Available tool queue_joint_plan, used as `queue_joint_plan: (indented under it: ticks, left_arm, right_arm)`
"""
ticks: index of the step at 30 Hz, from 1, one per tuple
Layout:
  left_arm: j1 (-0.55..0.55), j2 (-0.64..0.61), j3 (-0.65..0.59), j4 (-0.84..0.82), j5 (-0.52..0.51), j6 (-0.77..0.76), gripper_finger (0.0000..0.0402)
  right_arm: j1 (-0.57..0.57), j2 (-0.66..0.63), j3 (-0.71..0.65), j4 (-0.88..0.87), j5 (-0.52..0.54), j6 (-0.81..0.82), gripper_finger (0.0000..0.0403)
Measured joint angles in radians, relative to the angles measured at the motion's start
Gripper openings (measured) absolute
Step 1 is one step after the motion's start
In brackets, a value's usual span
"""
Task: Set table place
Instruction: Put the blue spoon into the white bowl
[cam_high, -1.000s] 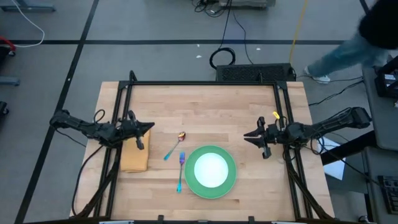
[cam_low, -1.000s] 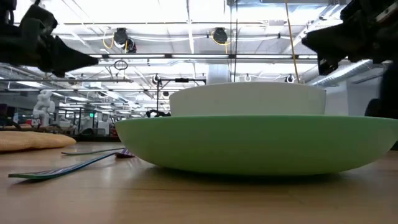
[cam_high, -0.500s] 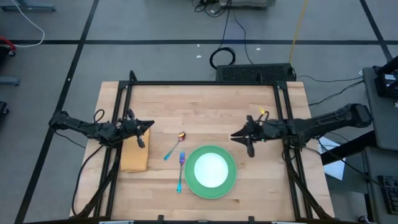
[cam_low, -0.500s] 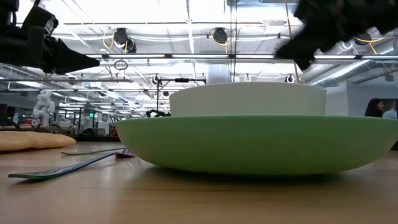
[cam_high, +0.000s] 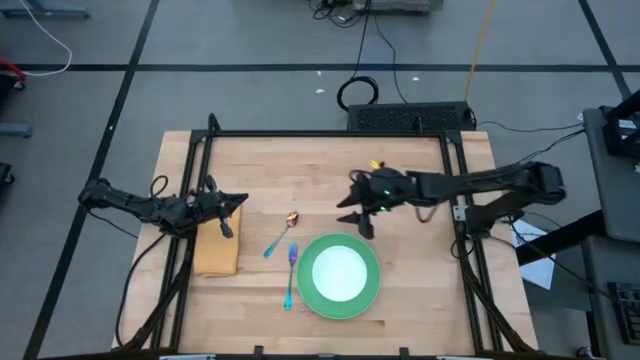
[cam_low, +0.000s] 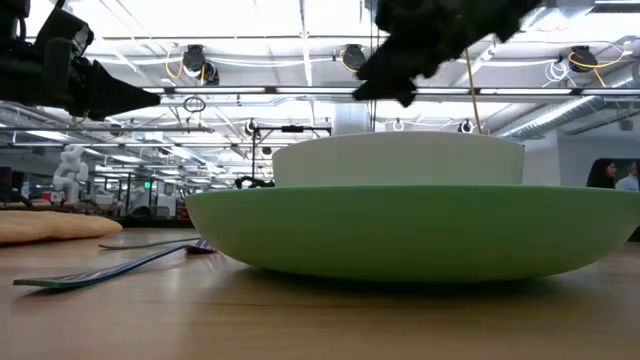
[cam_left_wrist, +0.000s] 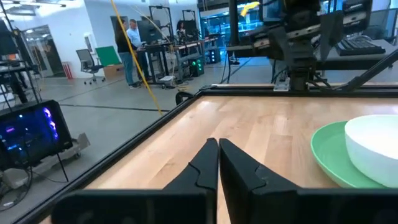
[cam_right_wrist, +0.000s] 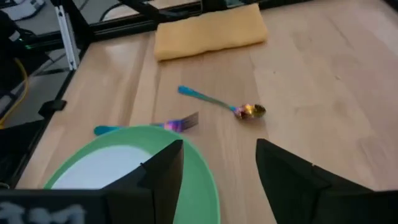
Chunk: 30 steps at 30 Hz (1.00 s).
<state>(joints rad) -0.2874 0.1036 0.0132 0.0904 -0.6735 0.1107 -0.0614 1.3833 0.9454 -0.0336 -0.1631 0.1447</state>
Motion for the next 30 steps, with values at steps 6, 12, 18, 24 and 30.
queue_joint_plan:
  ticks: [6, 12, 18, 24, 30]
  left_arm:
    - [0.000, 0.000, 0.000, -0.002, 0.000, -0.004, 0.0036]
    - [0.000, 0.000, 0.000, -0.011, 0.000, -0.012, 0.0035]
    - [0.000, 0.000, 0.000, -0.011, 0.000, -0.012, 0.0035]
    - [0.000, 0.000, 0.000, -0.013, 0.000, -0.015, 0.0035]
    - [0.000, 0.000, 0.000, -0.012, -0.001, -0.015, 0.0035]
  right_arm:
    - [-0.057, 0.184, 0.178, -0.075, -0.129, -0.078, 0.0188]
    - [-0.078, 0.365, 0.383, -0.193, -0.231, -0.171, 0.0187]
    - [-0.077, 0.511, 0.598, -0.390, -0.260, -0.314, 0.0192]
    - [-0.076, 0.636, 0.766, -0.464, -0.257, -0.398, 0.0192]
    - [-0.061, 0.742, 0.885, -0.459, -0.254, -0.506, 0.0192]
